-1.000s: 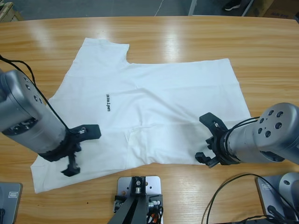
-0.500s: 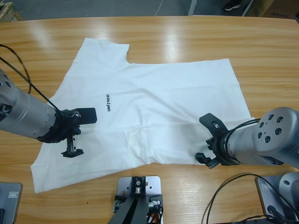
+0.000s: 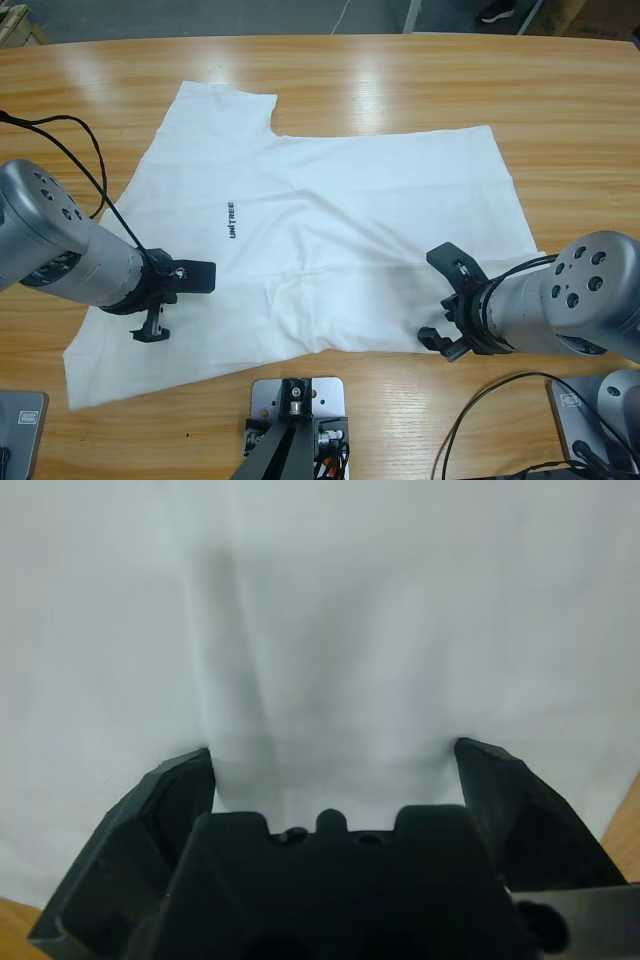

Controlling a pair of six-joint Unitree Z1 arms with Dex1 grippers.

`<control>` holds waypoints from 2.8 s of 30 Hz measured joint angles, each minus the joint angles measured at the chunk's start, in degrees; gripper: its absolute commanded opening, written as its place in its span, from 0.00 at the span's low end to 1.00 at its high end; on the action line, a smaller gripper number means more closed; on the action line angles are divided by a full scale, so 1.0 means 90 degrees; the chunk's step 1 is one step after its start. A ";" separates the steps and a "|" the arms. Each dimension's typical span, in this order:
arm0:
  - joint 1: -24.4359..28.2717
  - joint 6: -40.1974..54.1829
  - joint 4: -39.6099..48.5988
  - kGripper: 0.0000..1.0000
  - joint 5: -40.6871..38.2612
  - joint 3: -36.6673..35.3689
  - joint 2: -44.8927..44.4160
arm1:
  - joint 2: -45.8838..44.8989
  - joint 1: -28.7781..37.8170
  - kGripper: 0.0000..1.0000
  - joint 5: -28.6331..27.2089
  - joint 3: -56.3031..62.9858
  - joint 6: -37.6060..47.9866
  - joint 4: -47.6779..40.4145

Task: Fold clothes

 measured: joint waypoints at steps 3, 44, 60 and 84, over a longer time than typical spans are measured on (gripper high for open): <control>0.0329 0.0266 0.0149 0.86 0.0142 0.0000 -0.0002 | 0.0000 0.0000 0.90 0.0000 0.0000 0.0000 0.0000; 0.3683 -0.4961 0.1771 0.87 -0.0833 -0.4358 0.0068 | 0.1279 -0.4649 0.98 0.1846 -0.8417 -0.4471 0.5985; 0.5186 -0.2532 0.3025 0.96 -0.2933 -0.8403 0.3109 | 0.2275 -0.5955 0.98 0.2365 -0.8079 -0.5024 0.5641; 0.4656 -0.4260 0.4547 0.95 -0.2153 -1.0803 0.5291 | 0.2276 -0.6294 0.97 0.2372 -0.6069 -0.5024 0.4104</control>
